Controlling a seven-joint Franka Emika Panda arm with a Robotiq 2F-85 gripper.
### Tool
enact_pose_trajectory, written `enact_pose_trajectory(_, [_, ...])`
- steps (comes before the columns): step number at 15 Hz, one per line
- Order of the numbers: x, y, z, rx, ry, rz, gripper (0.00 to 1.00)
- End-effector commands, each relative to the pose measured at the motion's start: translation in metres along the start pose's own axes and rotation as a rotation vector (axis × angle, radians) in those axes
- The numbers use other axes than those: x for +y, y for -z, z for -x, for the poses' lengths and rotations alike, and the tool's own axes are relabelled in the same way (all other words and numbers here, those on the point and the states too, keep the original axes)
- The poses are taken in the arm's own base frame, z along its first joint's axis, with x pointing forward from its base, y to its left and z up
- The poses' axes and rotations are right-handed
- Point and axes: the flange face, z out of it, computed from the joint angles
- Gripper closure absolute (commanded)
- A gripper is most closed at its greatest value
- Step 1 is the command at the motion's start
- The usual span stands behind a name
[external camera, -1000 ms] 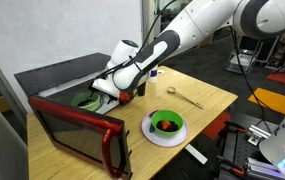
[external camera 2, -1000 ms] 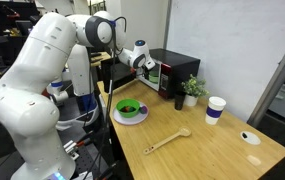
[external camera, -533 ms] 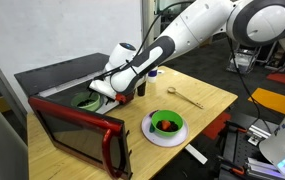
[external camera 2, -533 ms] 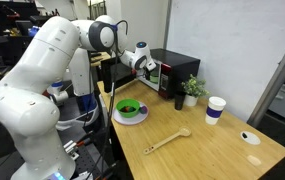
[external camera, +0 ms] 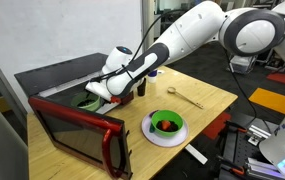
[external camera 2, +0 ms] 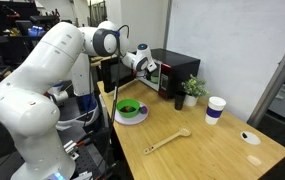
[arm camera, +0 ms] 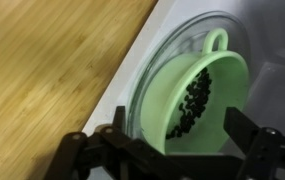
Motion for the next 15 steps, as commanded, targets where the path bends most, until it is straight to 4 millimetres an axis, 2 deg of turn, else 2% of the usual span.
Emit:
enact_pose_trajectory(1, [-0.0068, -0.0069, -0.0014, 0.011, -0.042, 0.003, 0.00])
enact_pose_trajectory(12, [-0.0087, -0.0125, -0.0027, 0.012, -0.162, 0.063, 0.00])
enact_pose_trajectory(13, [-0.0086, -0.0131, -0.0032, 0.013, -0.169, 0.067, 0.17])
enact_pose_trajectory(14, [-0.0088, -0.0130, -0.0028, 0.013, -0.175, 0.070, 0.28])
enact_pose_trajectory(15, [-0.0090, -0.0128, -0.0024, 0.013, -0.182, 0.073, 0.34])
